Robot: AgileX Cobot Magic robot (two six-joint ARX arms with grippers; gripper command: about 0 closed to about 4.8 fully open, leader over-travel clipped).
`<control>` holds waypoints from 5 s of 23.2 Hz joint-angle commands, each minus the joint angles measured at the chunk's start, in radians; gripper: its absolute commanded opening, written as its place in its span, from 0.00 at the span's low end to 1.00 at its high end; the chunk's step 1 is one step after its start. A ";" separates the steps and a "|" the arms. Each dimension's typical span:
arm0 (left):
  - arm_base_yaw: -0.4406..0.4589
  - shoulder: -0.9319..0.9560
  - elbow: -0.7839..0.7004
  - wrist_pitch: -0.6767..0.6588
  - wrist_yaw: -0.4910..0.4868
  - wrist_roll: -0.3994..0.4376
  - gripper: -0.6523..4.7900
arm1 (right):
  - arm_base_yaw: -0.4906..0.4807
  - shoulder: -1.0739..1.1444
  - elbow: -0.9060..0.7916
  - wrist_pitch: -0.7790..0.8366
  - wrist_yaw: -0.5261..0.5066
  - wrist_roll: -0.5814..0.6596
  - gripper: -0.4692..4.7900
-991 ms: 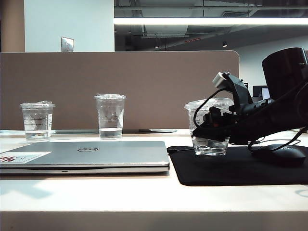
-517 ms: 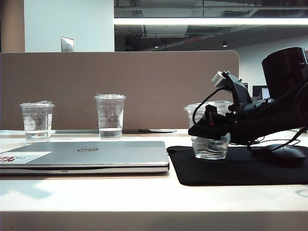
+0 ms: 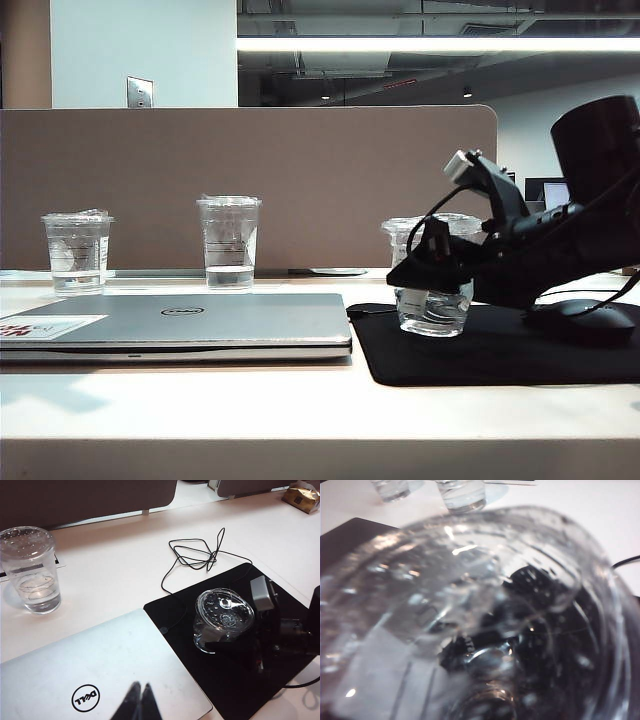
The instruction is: Pick up the coffee cup on the right and place it on the right side of the laptop.
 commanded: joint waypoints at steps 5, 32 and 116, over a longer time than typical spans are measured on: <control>-0.002 -0.002 0.004 0.013 0.003 0.004 0.11 | -0.014 -0.123 -0.013 -0.209 -0.001 -0.009 1.00; -0.002 -0.002 0.004 0.013 0.004 0.004 0.11 | -0.014 -1.005 -0.018 -1.138 0.335 -0.088 0.07; 0.409 -0.917 -0.908 0.520 -0.135 -0.022 0.11 | -0.237 -1.868 -0.617 -0.909 0.401 -0.079 0.07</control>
